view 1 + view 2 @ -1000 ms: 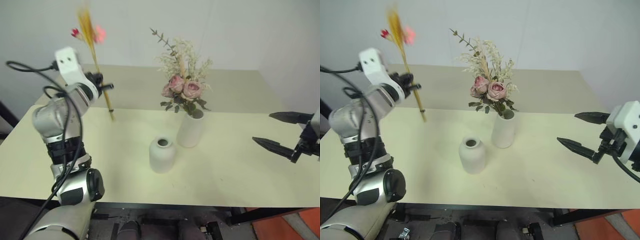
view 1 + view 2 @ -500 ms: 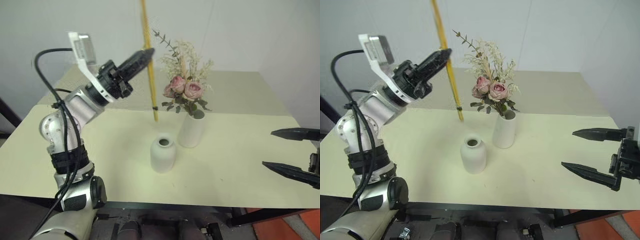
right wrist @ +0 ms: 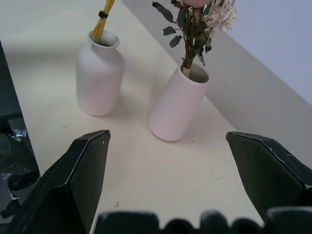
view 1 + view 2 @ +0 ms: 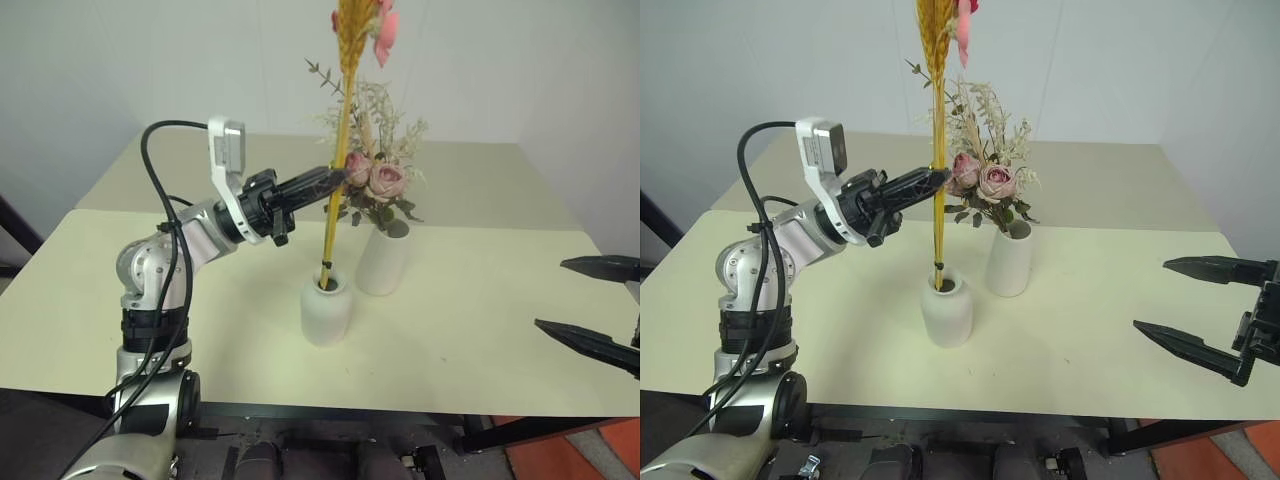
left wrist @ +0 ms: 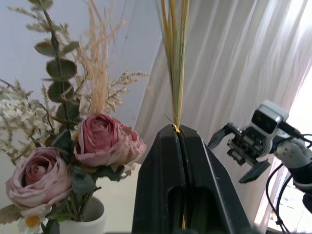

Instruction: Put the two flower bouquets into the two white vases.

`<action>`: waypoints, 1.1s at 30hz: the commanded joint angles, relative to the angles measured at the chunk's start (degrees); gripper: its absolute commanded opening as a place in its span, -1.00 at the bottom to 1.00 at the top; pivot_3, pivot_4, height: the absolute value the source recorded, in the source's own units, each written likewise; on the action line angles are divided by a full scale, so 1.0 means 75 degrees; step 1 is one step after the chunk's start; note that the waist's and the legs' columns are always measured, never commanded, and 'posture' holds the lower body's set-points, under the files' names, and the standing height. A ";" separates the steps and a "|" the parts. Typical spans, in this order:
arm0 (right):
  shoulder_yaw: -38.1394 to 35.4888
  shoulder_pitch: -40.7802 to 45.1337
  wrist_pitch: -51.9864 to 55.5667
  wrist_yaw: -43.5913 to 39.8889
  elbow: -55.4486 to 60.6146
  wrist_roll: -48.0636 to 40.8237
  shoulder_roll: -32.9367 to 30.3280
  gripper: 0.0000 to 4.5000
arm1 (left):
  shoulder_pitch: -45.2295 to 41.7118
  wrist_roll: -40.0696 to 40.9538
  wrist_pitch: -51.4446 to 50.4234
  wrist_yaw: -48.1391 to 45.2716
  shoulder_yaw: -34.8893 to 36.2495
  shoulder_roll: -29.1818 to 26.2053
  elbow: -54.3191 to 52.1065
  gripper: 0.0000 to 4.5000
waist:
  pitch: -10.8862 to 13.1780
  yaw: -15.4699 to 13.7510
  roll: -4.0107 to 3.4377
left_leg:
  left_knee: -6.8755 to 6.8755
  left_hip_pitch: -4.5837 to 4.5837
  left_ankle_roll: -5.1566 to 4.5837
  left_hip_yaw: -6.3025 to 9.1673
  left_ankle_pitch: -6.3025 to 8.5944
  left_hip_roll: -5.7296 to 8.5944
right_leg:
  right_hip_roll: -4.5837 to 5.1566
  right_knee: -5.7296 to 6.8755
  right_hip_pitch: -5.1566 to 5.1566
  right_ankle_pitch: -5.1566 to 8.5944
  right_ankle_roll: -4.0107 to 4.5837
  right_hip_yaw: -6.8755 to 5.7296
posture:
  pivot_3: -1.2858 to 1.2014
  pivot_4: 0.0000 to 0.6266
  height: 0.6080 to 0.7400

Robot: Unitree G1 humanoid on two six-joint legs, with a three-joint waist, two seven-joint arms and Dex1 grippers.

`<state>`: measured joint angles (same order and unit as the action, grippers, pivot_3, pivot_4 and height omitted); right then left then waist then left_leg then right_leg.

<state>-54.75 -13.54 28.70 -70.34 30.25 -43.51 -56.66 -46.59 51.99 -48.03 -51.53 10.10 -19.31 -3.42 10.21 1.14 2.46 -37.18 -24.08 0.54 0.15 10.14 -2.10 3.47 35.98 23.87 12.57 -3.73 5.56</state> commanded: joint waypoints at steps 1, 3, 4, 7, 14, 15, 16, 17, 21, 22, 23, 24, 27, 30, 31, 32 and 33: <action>-0.0313 -0.0003 -0.0127 0.0092 0.0131 -0.0022 0.0035 1.00 | 0.0064 -0.0167 0.0488 -0.0190 -0.0173 0.0070 -0.0017 -0.99 | 0.0000 -0.0009 0.0000 | 0.0000 0.0000 0.0000 -0.0001 0.0000 0.0000 | 0.0000 -0.0001 0.0000 0.0000 0.0000 0.0001 | 0.03 -0.52 1.00; -0.0298 -0.0005 -0.0150 0.0109 0.0121 -0.0016 0.0018 1.00 | 0.0078 -0.0316 0.0700 -0.0214 -0.0293 0.0148 0.0072 -0.99 | 0.0000 -0.0019 0.0000 | 0.0000 -0.0001 0.0000 0.0000 0.0000 0.0000 | 0.0000 -0.0002 0.0000 0.0001 0.0001 0.0001 | 0.03 -0.52 1.00; -0.0286 -0.0007 -0.0166 0.0116 0.0118 -0.0004 0.0014 1.00 | 0.0083 -0.0370 0.0783 -0.0225 -0.0331 0.0184 0.0121 -0.99 | 0.0000 -0.0024 0.0000 | 0.0000 -0.0002 0.0000 0.0000 0.0000 0.0000 | 0.0001 -0.0003 0.0000 0.0001 0.0001 0.0001 | 0.03 -0.52 1.00; -0.0256 0.0002 -0.0195 0.0136 0.0102 0.0020 -0.0003 1.00 | 0.0106 -0.0470 0.0940 -0.0272 -0.0409 0.0233 0.0233 -0.99 | 0.0000 -0.0015 0.0000 | 0.0000 -0.0002 0.0000 0.0000 0.0000 0.0000 | 0.0000 -0.0002 0.0000 0.0000 0.0000 0.0001 | 0.03 -0.52 1.00; -0.0154 0.0035 -0.0271 0.0189 0.0046 0.0079 -0.0004 1.00 | 0.0611 -0.0705 0.1278 -0.1110 -0.0874 -0.0163 -0.0236 -0.99 | 0.0000 -0.0009 0.0000 | 0.0001 -0.0002 0.0000 0.0000 0.0000 0.0000 | 0.0000 -0.0002 0.0002 0.0003 0.0005 0.0002 | 0.03 -0.52 1.00; -0.0129 0.0042 -0.0288 0.0196 0.0035 0.0096 -0.0003 1.00 | 0.0631 -0.0670 0.1247 -0.1145 -0.0866 -0.0211 -0.0259 -0.99 | 0.0000 -0.0011 0.0000 | 0.0001 -0.0004 0.0000 0.0000 0.0000 -0.0001 | 0.0000 -0.0002 0.0005 0.0004 0.0007 0.0001 | 0.03 -0.52 1.00; -0.0102 0.0052 -0.0312 0.0198 0.0023 0.0117 0.0001 1.00 | 0.0643 -0.0699 0.1252 -0.1158 -0.0877 -0.0260 -0.0262 -0.99 | 0.0000 -0.0014 0.0000 | 0.0001 -0.0006 0.0000 0.0000 0.0000 -0.0001 | 0.0000 -0.0002 0.0008 0.0005 0.0008 0.0001 | 0.03 -0.52 1.00; -0.0077 0.0066 -0.0330 0.0198 0.0008 0.0129 0.0001 1.00 | 0.0659 -0.0737 0.1268 -0.1191 -0.0893 -0.0310 -0.0250 -0.90 | 0.0000 -0.0018 0.0000 | 0.0001 -0.0006 0.0000 -0.0001 0.0000 -0.0001 | 0.0000 -0.0002 0.0007 0.0005 0.0008 0.0001 | 0.03 -0.52 1.00; 0.0013 0.0115 -0.0392 0.0198 -0.0039 0.0168 -0.0009 1.00 | 0.0783 -0.0768 0.1287 -0.1528 -0.0964 -0.0553 -0.0309 -0.41 | -0.0001 -0.0011 -0.0001 | 0.0001 -0.0007 0.0000 -0.0001 0.0000 -0.0001 | 0.0000 -0.0002 0.0008 0.0007 0.0011 0.0001 | 0.03 -0.52 1.00; 0.0027 0.0123 -0.0406 0.0197 -0.0047 0.0176 -0.0013 1.00 | 0.0825 -0.0717 0.1250 -0.1579 -0.0936 -0.0617 -0.0374 -0.26 | -0.0001 -0.0006 -0.0001 | 0.0001 -0.0006 0.0000 -0.0001 0.0000 -0.0001 | 0.0000 -0.0002 0.0008 0.0008 0.0013 0.0001 | 0.03 -0.52 1.00; 0.0039 0.0132 -0.0420 0.0189 -0.0062 0.0186 -0.0017 1.00 | 0.0850 -0.0639 0.1174 -0.1586 -0.0883 -0.0672 -0.0425 -0.10 | 0.0000 -0.0006 -0.0001 | 0.0001 -0.0007 0.0000 -0.0001 0.0000 -0.0002 | 0.0000 -0.0002 0.0010 0.0009 0.0015 0.0001 | 0.03 -0.52 1.00; 0.0050 0.0140 -0.0429 0.0181 -0.0078 0.0200 -0.0022 1.00 | 0.0877 -0.0585 0.1111 -0.1594 -0.0822 -0.0752 -0.0472 0.05 | 0.0000 -0.0009 -0.0001 | 0.0001 -0.0008 0.0000 -0.0001 0.0000 -0.0003 | 0.0000 -0.0002 0.0011 0.0009 0.0015 0.0001 | 0.03 -0.52 1.00; 0.0084 0.0169 -0.0519 0.0155 -0.0106 0.0322 -0.0041 1.00 | 0.0910 -0.0585 0.0867 -0.1535 -0.0698 -0.1153 -0.0472 0.51 | 0.0000 -0.0009 -0.0001 | 0.0001 -0.0008 0.0000 0.0000 0.0000 -0.0003 | 0.0000 -0.0001 0.0011 0.0009 0.0016 0.0000 | 0.03 -0.52 1.00; 0.0107 0.0186 -0.0520 0.0154 -0.0119 0.0374 -0.0070 1.00 | 0.1143 -0.0883 0.1099 -0.2219 -0.0641 -0.2080 -0.0411 0.77 | -0.0001 0.0045 -0.0002 | 0.0004 -0.0008 0.0000 -0.0002 0.0000 -0.0005 | -0.0001 0.0000 0.0016 0.0011 0.0018 0.0001 | 0.03 -0.52 1.00; 0.0120 0.0203 -0.0525 0.0144 -0.0147 0.0390 -0.0086 1.00 | 0.1202 -0.0869 0.1135 -0.2393 -0.0519 -0.2353 -0.0361 0.77 | -0.0002 0.0067 -0.0003 | 0.0009 -0.0007 0.0000 -0.0003 0.0000 -0.0006 | -0.0001 0.0000 0.0020 0.0014 0.0024 0.0002 | 0.03 -0.52 1.00; 0.0136 0.0223 -0.0527 0.0137 -0.0179 0.0405 -0.0107 1.00 | 0.1238 -0.0843 0.1162 -0.2454 -0.0363 -0.2570 -0.0319 0.77 | -0.0001 0.0073 -0.0002 | 0.0012 -0.0007 0.0000 -0.0003 0.0000 -0.0007 | -0.0001 0.0001 0.0021 0.0016 0.0028 0.0002 | 0.03 -0.52 1.00; 0.0161 0.0257 -0.0519 0.0136 -0.0220 0.0416 -0.0137 1.00 | 0.1261 -0.0812 0.1155 -0.2453 -0.0159 -0.2794 -0.0266 0.77 | 0.0000 0.0072 -0.0002 | 0.0012 -0.0009 0.0000 -0.0003 0.0000 -0.0009 | -0.0001 0.0002 0.0024 0.0019 0.0033 0.0000 | 0.03 -0.52 1.00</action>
<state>-52.49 -12.37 25.93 -69.68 28.68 -40.55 -56.65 -36.62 45.22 -40.70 -68.77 5.57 -38.69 -4.94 10.21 1.68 2.45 -37.10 -24.17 0.53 0.13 10.13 -2.18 3.45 36.00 24.06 12.72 -3.47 5.54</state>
